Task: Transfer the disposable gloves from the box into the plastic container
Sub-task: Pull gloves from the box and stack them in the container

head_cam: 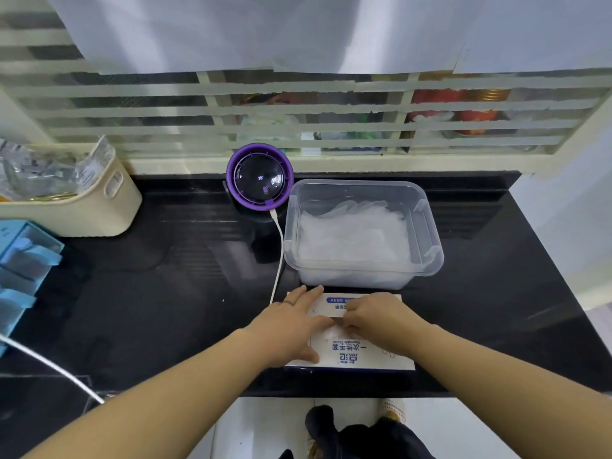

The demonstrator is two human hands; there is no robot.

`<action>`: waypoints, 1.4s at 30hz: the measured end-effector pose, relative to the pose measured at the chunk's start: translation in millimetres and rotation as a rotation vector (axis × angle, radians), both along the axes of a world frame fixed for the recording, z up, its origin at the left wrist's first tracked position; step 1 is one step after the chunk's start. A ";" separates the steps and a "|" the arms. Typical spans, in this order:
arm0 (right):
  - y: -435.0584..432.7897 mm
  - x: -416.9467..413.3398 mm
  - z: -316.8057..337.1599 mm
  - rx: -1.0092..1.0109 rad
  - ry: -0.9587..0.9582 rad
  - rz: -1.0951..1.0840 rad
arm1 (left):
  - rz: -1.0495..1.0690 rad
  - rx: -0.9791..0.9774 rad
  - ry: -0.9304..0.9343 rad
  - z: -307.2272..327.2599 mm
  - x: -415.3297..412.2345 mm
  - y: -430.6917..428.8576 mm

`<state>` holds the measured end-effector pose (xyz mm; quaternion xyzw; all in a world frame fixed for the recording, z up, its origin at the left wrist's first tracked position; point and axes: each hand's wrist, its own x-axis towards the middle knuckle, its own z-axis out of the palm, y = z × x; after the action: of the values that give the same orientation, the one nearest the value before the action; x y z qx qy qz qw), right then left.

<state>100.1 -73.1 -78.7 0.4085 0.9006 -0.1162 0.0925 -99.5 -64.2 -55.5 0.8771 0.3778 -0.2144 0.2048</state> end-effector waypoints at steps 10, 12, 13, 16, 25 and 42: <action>-13.3 -11.7 -2.5 0.178 0.346 -0.156 | 0.060 0.028 -0.034 -3.6 0.3 0.0; -13.7 -11.0 0.0 0.110 0.362 -0.322 | 0.061 0.023 -0.037 -3.0 -0.3 0.6; -15.0 -8.5 2.7 0.048 0.385 -0.400 | 0.061 0.019 -0.040 -3.0 -0.5 0.9; -18.0 -0.9 14.5 -0.053 0.453 -0.437 | 0.069 0.009 -0.056 -3.3 -2.1 2.0; -12.9 -17.2 11.9 -0.088 0.358 -0.425 | 0.084 0.011 -0.057 -1.7 -4.1 0.5; 16.8 0.6 157.3 0.140 0.987 -0.599 | 0.235 -0.245 -0.199 40.5 -5.8 13.2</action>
<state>100.7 -56.3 78.6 0.5480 0.6878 -0.2543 -0.4024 -105.4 -51.0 -15.0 0.8123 0.4266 -0.1455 0.3702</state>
